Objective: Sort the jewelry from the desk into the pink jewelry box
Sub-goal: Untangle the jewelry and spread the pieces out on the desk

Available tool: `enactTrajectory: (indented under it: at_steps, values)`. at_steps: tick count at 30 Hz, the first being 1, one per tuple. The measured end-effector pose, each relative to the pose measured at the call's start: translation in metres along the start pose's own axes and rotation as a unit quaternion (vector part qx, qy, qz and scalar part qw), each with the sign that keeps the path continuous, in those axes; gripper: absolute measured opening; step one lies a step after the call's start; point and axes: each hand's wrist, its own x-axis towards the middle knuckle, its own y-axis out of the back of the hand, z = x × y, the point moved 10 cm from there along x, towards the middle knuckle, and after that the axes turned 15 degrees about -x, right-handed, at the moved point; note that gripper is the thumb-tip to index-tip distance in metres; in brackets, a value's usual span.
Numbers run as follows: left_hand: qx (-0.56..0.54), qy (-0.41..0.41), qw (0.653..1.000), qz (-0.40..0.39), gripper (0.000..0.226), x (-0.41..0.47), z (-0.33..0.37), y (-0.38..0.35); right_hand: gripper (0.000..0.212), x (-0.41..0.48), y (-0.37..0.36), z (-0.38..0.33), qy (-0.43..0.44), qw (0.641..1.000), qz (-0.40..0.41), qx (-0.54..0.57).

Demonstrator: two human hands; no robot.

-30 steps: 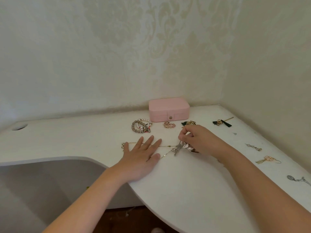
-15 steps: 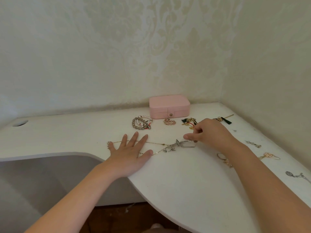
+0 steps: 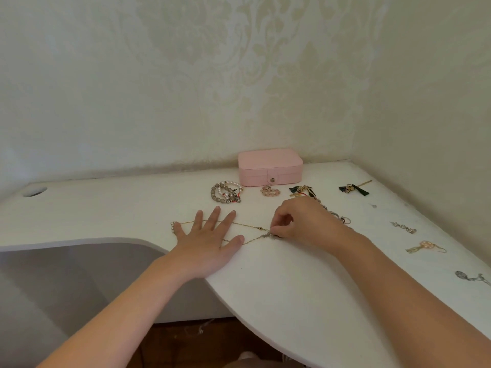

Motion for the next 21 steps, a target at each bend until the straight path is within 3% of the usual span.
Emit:
enactTrajectory:
  at_steps: [12, 21]
  values:
    - [0.003, 0.011, 1.000, 0.002, 0.065, 0.000, -0.004, 0.001, 0.012, -0.010, 0.012, 0.040, -0.105, 0.993, -0.029, -0.037]
    - [0.000, 0.027, 1.000, 0.009, 0.065, 0.002, -0.009, 0.005, 0.015, -0.017, 0.026, 0.097, -0.250, 0.961, 0.019, -0.117]
